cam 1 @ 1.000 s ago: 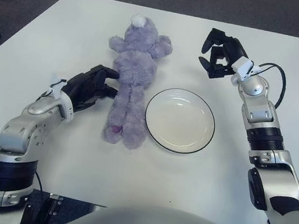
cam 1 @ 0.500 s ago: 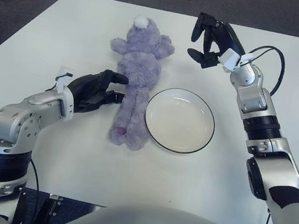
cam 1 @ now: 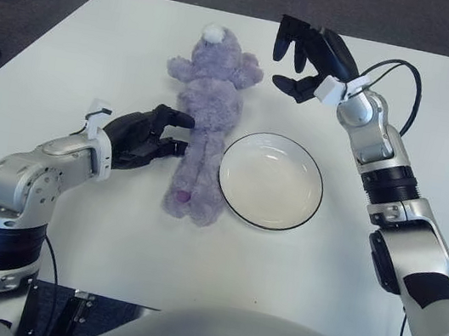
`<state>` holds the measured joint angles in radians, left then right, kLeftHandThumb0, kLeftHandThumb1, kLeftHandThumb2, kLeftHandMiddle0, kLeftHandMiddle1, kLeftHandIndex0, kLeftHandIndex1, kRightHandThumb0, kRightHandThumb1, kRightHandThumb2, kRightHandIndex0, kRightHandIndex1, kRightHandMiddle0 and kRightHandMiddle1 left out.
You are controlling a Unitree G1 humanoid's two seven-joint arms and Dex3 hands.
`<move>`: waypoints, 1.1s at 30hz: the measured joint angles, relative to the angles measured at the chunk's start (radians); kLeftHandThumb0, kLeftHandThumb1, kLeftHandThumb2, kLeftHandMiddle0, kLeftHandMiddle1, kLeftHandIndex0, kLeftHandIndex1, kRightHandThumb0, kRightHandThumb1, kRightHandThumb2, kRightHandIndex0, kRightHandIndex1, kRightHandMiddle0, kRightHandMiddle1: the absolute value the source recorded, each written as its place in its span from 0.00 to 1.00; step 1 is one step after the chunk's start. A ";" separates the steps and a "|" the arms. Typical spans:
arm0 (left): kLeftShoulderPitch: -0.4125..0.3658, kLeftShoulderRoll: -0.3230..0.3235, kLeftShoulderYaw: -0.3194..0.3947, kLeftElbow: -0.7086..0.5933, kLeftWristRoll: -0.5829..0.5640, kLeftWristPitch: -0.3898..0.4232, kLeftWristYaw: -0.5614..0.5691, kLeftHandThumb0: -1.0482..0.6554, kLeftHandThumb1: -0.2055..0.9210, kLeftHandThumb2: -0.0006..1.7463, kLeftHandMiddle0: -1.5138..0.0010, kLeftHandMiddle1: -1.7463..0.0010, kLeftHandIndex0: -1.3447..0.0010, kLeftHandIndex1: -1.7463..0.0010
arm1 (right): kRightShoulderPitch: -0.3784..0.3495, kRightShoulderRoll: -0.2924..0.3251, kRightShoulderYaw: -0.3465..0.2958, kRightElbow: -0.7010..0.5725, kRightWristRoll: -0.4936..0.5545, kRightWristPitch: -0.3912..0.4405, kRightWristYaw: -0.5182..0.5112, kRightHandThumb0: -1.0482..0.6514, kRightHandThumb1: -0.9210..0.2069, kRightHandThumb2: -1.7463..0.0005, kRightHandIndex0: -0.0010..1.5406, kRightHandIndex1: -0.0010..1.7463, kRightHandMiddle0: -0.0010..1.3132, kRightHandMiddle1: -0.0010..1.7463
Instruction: Put the doll into the plate.
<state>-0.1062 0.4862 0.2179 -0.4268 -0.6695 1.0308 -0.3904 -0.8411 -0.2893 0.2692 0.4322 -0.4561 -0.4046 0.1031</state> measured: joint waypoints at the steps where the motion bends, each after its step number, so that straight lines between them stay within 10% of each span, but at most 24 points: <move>1: 0.000 0.000 0.000 0.001 -0.001 -0.001 -0.003 0.16 1.00 0.50 0.84 0.39 1.00 0.13 | -0.004 0.000 0.001 0.004 -0.001 -0.005 0.000 0.61 0.61 0.19 0.45 1.00 0.35 0.96; 25: 0.019 -0.022 -0.028 0.010 0.012 -0.086 -0.031 0.18 1.00 0.45 0.84 0.33 0.99 0.11 | -0.126 -0.052 0.118 0.174 -0.177 -0.298 -0.066 0.61 0.04 0.67 0.19 0.97 0.05 0.96; 27: 0.024 -0.032 -0.027 0.010 0.014 -0.097 -0.026 0.18 1.00 0.44 0.81 0.30 0.98 0.10 | -0.137 -0.052 0.124 0.188 -0.186 -0.319 -0.072 0.51 0.30 0.51 0.10 0.82 0.02 0.85; 33: 0.034 -0.055 -0.028 0.009 0.018 -0.120 -0.013 0.18 1.00 0.43 0.78 0.20 0.96 0.08 | -0.159 -0.049 0.134 0.225 -0.193 -0.370 -0.078 0.47 0.52 0.37 0.02 0.65 0.00 0.72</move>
<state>-0.0722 0.4317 0.1901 -0.4178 -0.6518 0.9106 -0.4035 -1.0002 -0.3381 0.4030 0.6573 -0.6490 -0.7747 0.0255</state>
